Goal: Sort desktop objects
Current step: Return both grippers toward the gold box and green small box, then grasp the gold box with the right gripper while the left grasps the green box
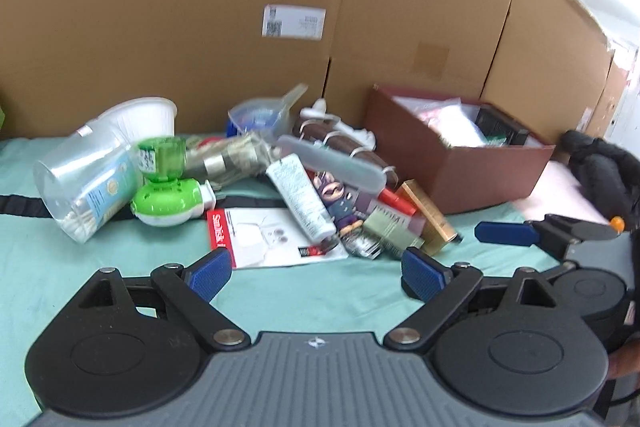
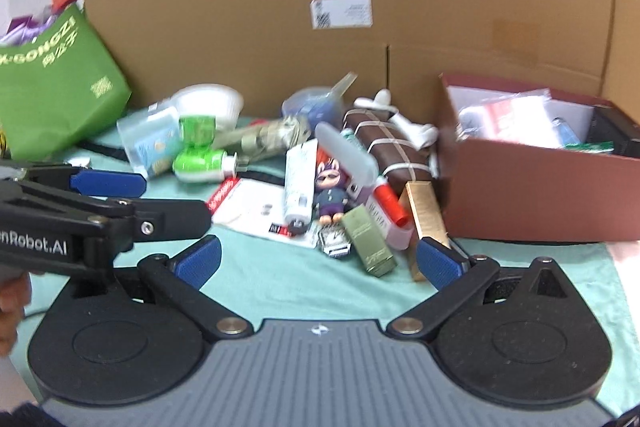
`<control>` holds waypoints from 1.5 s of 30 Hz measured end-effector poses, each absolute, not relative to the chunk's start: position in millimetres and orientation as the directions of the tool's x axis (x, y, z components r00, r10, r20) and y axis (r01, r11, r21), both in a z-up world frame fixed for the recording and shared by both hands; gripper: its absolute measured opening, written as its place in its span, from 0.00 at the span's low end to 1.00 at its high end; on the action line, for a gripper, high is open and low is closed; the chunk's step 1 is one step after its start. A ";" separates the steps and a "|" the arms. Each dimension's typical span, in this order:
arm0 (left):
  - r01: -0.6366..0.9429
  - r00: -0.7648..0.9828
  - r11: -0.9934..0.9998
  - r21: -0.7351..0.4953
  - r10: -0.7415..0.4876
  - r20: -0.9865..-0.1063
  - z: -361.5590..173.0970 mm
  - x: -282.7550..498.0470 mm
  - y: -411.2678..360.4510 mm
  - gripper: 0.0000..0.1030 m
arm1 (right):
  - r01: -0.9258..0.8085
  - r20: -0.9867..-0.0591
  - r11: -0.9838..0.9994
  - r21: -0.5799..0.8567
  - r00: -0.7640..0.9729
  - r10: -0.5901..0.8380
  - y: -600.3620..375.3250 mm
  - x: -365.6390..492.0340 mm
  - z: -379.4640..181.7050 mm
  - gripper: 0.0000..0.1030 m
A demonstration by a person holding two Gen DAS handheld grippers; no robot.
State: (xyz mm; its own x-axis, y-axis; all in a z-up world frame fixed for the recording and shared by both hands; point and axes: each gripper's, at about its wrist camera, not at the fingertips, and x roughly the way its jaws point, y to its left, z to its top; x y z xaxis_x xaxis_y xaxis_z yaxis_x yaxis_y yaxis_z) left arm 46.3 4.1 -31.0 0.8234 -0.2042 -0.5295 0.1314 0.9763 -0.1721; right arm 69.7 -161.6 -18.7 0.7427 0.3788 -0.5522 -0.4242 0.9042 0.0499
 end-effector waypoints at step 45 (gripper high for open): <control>0.197 0.714 0.939 -0.280 -0.334 -0.616 -63.8 121.7 -65.5 0.07 | -0.355 -0.673 0.935 0.022 0.686 0.277 -213.7 103.4 -63.0 0.23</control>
